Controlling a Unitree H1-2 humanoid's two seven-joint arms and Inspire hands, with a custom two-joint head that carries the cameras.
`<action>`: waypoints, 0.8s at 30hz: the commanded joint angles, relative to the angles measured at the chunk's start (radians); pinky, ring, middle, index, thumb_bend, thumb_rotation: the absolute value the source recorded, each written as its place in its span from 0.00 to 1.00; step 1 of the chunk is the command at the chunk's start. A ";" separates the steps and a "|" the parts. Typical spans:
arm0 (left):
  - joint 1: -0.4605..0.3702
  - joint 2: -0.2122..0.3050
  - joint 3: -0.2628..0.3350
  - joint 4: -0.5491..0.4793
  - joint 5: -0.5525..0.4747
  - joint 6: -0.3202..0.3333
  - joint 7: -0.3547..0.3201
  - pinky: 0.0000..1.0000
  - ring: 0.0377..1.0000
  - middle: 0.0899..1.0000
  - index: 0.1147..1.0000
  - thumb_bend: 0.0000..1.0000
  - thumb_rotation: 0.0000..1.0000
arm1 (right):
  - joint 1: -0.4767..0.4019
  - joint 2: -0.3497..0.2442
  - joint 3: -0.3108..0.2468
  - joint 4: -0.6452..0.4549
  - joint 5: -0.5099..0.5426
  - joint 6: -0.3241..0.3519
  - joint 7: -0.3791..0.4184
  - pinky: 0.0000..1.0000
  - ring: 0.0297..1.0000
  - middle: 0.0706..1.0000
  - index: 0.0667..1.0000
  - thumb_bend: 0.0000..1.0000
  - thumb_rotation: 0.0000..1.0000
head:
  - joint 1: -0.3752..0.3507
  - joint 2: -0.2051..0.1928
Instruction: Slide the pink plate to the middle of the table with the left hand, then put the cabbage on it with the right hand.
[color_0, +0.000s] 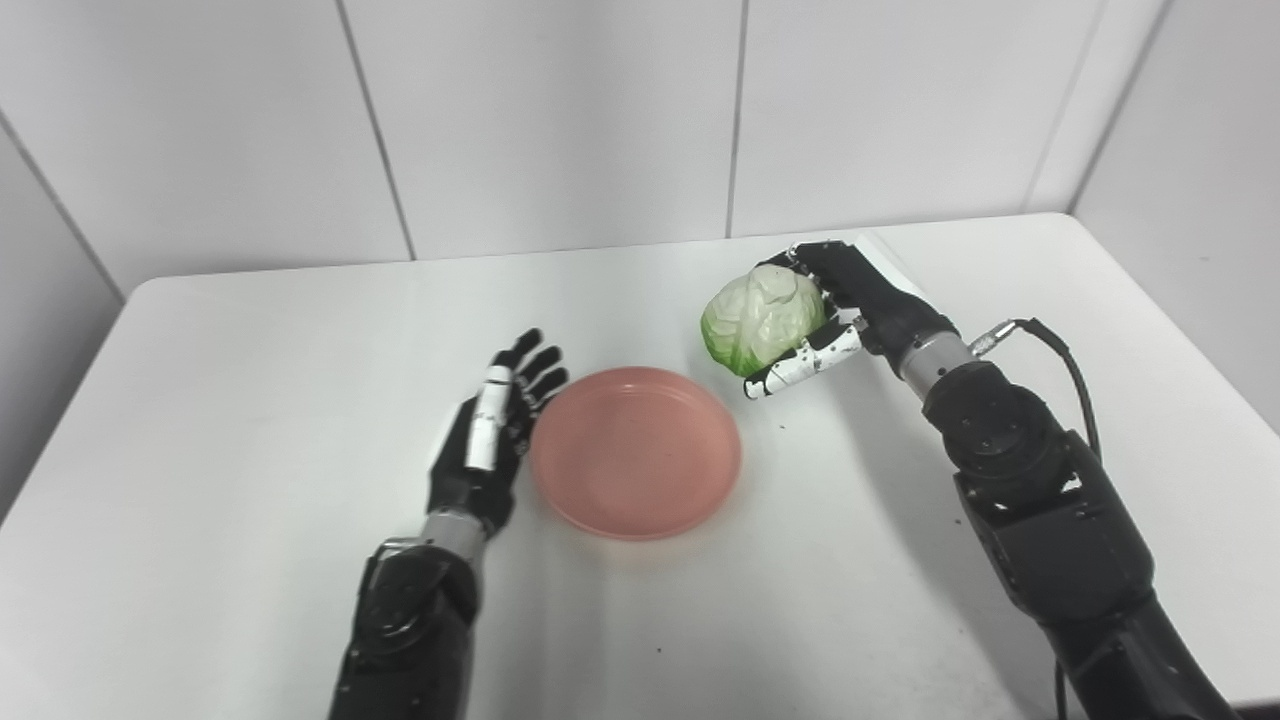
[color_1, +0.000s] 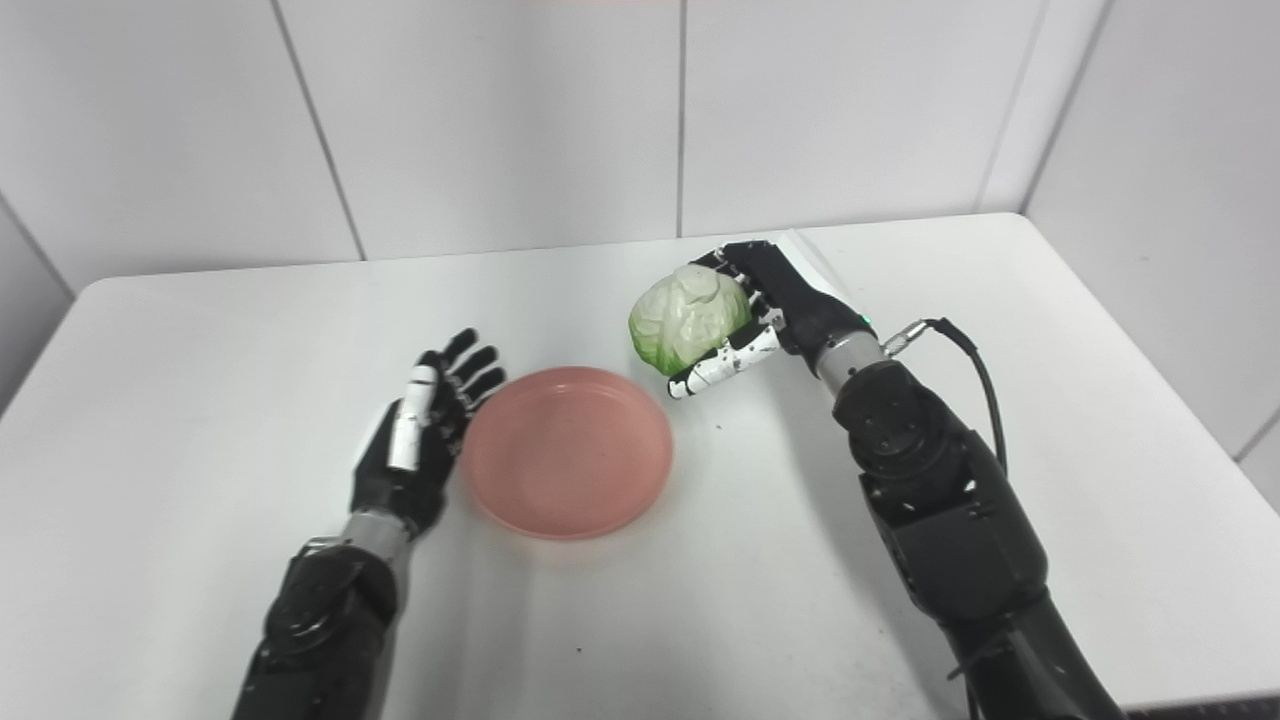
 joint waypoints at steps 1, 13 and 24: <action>0.019 -0.018 -0.009 0.028 0.021 0.064 0.025 0.89 0.90 0.90 0.89 0.46 1.00 | -0.064 0.023 0.018 0.008 -0.009 -0.069 -0.017 0.36 0.41 0.42 0.49 0.52 0.00 | 0.002 0.001; -0.001 -0.047 -0.016 0.064 0.056 0.013 0.033 0.89 0.90 0.91 0.91 0.46 1.00 | -0.101 0.133 0.098 0.132 -0.025 -0.123 -0.030 0.34 0.40 0.42 0.48 0.52 0.00 | 0.060 0.020; 0.004 -0.046 -0.012 0.038 0.067 0.030 0.032 0.88 0.90 0.91 0.91 0.47 1.00 | -0.076 0.141 0.157 0.150 -0.057 -0.153 -0.023 0.33 0.38 0.39 0.49 0.52 0.00 | 0.033 0.040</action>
